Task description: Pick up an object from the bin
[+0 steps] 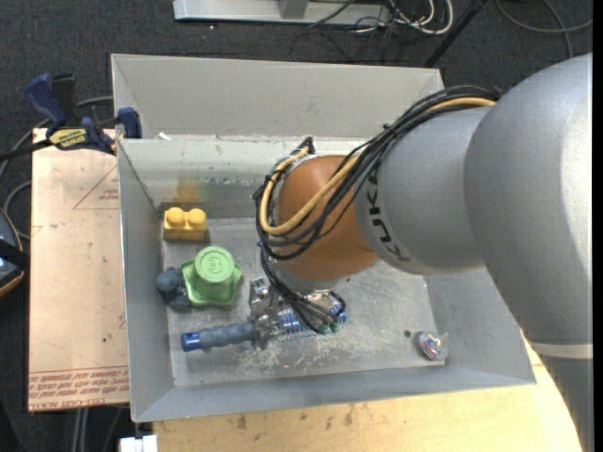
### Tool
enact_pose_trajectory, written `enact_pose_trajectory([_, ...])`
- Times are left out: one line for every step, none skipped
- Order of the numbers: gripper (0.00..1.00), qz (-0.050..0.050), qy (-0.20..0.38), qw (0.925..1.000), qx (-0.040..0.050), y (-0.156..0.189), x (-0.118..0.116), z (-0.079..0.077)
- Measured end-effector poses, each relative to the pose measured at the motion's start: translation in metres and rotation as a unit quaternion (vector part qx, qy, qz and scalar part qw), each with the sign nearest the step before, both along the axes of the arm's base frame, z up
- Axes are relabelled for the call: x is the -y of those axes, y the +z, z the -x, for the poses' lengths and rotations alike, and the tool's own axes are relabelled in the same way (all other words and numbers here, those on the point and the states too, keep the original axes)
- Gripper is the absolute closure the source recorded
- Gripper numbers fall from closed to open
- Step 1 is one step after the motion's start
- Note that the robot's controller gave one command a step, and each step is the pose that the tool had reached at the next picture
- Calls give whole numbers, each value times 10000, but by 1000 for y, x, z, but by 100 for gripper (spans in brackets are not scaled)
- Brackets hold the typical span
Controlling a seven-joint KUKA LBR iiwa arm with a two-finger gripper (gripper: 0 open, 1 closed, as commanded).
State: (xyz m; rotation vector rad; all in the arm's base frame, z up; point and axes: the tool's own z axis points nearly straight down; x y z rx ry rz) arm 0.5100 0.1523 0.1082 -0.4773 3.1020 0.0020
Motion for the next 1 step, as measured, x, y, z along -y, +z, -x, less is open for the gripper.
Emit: enact_pose_trajectory([100, -1, 7, 10000, 10, 47, -1, -1])
